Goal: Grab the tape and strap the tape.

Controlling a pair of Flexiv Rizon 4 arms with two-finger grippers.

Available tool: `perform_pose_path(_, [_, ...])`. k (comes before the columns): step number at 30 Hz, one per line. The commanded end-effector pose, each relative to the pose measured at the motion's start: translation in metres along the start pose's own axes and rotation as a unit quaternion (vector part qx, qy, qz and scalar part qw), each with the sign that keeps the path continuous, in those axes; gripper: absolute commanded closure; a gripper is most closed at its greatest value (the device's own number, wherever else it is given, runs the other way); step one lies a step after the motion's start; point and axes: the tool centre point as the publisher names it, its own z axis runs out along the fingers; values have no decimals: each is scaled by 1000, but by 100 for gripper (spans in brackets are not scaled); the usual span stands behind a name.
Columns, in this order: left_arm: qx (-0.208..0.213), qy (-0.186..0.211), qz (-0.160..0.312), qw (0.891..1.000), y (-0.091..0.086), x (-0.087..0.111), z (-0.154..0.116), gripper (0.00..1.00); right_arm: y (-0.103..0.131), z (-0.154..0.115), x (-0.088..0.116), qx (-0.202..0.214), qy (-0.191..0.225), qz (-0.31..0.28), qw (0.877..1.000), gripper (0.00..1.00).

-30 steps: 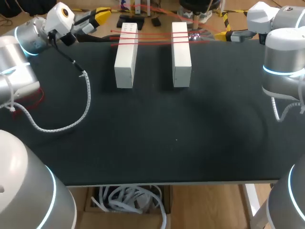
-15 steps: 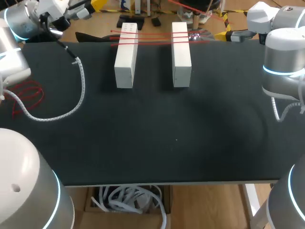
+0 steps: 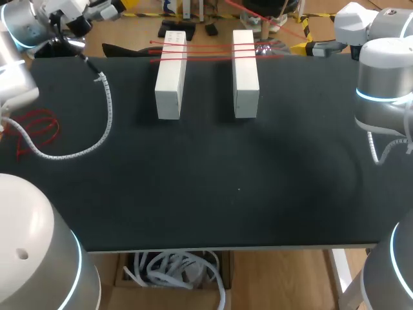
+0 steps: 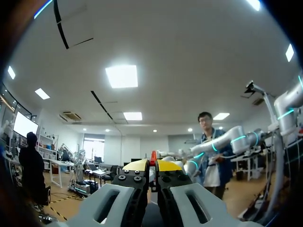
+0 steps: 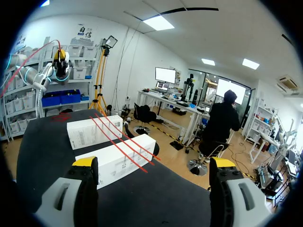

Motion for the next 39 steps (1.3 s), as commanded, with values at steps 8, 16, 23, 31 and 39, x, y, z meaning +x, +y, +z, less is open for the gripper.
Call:
perform_pose_path(8, [-3,0,4,1000,-3,-1,0,100,0,0,0,-1,0,0,1000,0])
perform_pose_path(16, [-3,0,4,1000,-3,-1,0,100,0,0,0,-1,0,0,1000,0])
perform_pose_path(23, [-3,0,4,1000,-3,-1,0,100,0,0,0,-1,0,0,1000,0])
perform_pose_path(31, [-3,0,4,1000,-3,-1,0,100,1,-12,1,-48,-29,67,996,0])
perform_pose_path(39, [-3,0,4,1000,-3,-1,0,100,-4,-47,32,-78,-98,154,980,0])
